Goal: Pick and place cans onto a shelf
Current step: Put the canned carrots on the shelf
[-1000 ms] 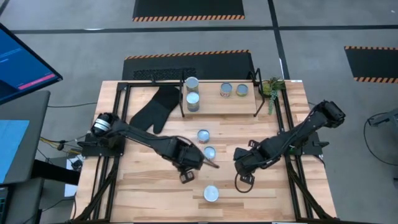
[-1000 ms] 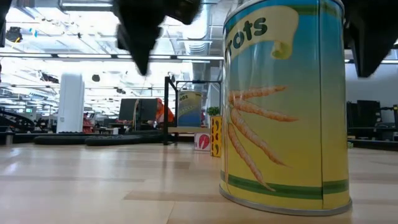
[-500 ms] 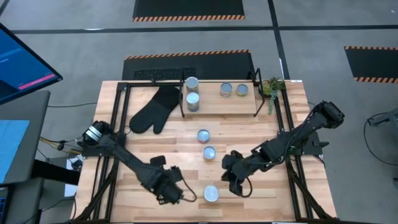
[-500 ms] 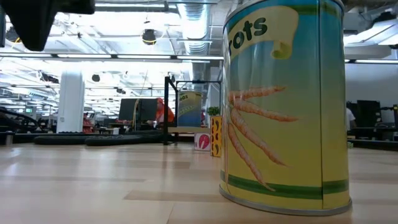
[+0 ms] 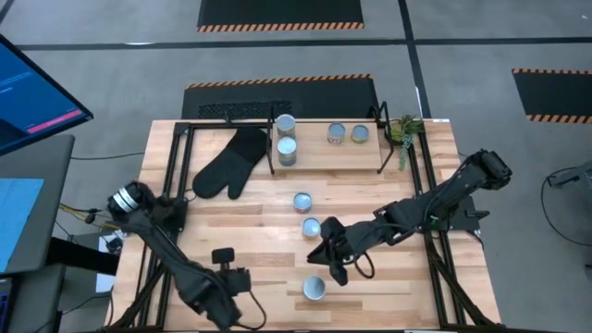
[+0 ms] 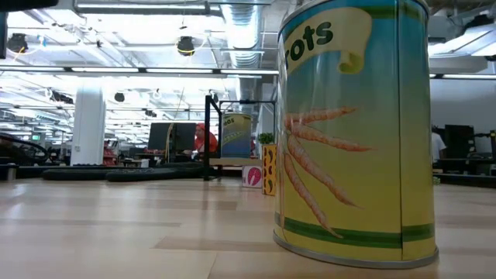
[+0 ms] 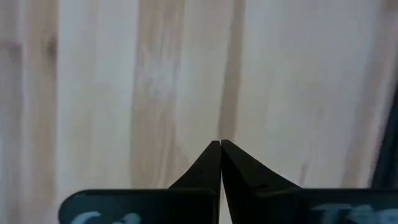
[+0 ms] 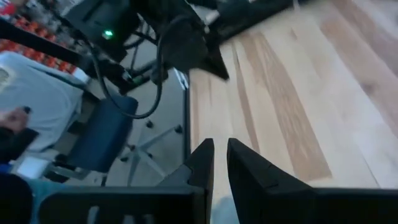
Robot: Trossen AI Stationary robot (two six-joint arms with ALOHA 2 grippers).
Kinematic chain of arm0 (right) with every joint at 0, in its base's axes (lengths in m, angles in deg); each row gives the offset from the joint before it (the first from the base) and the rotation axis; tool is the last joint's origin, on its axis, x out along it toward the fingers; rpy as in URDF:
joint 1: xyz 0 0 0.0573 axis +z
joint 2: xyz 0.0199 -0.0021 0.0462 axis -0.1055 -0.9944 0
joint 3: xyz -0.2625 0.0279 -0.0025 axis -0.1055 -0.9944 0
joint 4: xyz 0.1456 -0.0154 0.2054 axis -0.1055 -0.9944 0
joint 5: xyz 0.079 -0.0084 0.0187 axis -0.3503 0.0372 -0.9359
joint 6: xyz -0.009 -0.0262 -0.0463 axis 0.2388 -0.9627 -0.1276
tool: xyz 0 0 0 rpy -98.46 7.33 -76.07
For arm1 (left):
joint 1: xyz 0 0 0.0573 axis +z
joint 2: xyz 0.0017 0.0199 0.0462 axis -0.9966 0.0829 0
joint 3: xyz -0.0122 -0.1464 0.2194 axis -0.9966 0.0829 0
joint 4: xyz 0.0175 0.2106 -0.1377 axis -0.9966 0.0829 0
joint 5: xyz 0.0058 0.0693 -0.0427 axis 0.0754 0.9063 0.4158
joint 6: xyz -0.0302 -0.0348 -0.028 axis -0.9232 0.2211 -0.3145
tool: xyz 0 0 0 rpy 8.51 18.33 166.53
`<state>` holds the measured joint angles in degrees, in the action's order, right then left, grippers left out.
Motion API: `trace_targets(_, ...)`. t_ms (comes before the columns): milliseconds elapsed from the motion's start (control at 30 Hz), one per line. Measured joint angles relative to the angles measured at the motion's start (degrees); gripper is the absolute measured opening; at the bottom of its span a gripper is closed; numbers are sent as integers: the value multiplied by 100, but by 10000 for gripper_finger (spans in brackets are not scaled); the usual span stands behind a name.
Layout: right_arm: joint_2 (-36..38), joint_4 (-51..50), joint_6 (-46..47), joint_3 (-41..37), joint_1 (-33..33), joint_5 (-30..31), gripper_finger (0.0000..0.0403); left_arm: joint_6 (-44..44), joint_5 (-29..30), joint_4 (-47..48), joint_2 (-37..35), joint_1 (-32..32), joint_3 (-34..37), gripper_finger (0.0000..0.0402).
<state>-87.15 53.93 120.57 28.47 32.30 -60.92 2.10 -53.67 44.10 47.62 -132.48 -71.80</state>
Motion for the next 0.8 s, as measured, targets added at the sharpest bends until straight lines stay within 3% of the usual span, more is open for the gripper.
trace_targets(133,-137,77,-275,485,7,143,70,320,392,-1271,-855,-71,1033,0)
trace_targets(267,-566,-256,-699,1085,7,148,70,802,367,-2738,-1946,93,2214,0)
trace_targets(400,-1053,-1661,-738,1812,12,138,70,680,104,-3678,-2704,313,3072,0)
trace_targets(600,-1686,-4146,157,2729,13,114,70,679,-153,-4073,-2921,399,3273,0)
trace_targets(800,-2018,-4530,657,2833,27,-379,70,923,-80,-4399,-2745,391,3219,0)
